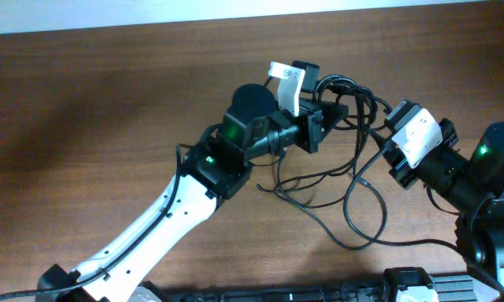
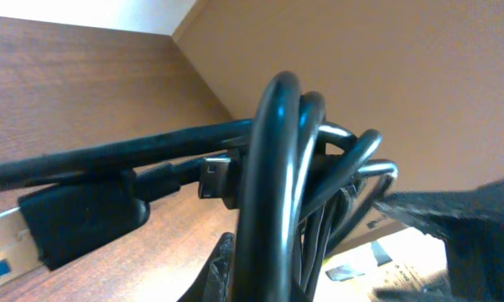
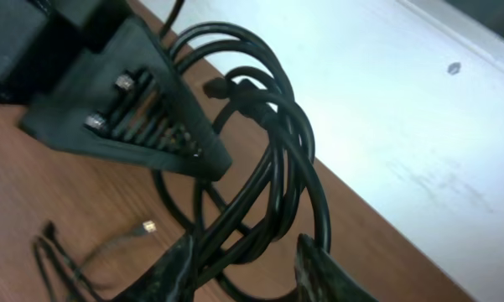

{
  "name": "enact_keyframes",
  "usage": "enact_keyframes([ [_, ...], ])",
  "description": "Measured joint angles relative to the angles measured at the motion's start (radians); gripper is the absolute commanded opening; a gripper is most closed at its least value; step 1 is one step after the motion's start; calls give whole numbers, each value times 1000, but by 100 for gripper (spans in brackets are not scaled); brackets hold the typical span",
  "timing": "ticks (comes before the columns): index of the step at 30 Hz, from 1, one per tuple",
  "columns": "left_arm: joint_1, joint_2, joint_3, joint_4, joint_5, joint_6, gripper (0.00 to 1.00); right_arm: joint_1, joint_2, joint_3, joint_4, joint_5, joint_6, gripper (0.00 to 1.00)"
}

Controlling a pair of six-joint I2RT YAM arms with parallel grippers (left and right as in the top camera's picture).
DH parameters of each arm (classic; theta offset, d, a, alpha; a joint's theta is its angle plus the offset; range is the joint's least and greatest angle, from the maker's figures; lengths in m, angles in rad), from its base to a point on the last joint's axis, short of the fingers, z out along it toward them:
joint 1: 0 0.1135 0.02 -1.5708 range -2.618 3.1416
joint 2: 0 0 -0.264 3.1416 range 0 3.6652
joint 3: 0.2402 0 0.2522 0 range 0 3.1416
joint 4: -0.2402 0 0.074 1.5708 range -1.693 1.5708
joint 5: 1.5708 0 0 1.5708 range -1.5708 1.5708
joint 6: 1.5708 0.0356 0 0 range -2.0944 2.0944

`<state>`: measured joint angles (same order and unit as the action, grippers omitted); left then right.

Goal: Untangle cables

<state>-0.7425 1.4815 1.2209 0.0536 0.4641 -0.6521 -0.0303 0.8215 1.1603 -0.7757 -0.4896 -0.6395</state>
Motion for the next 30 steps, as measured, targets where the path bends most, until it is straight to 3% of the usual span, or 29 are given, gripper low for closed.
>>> enact_keyframes([
  [8, -23, 0, 0, 4, 0, 0, 0, 0, 0, 0, -3, 35, -16, 34],
  [21, -43, 0, -6, 2, 3, 0, 0, -2, 37, 1, 2, 59, -14, 4],
  [30, -45, 1, -8, 2, 3, 0, 0, -2, 37, 1, 2, 60, -14, 4],
])
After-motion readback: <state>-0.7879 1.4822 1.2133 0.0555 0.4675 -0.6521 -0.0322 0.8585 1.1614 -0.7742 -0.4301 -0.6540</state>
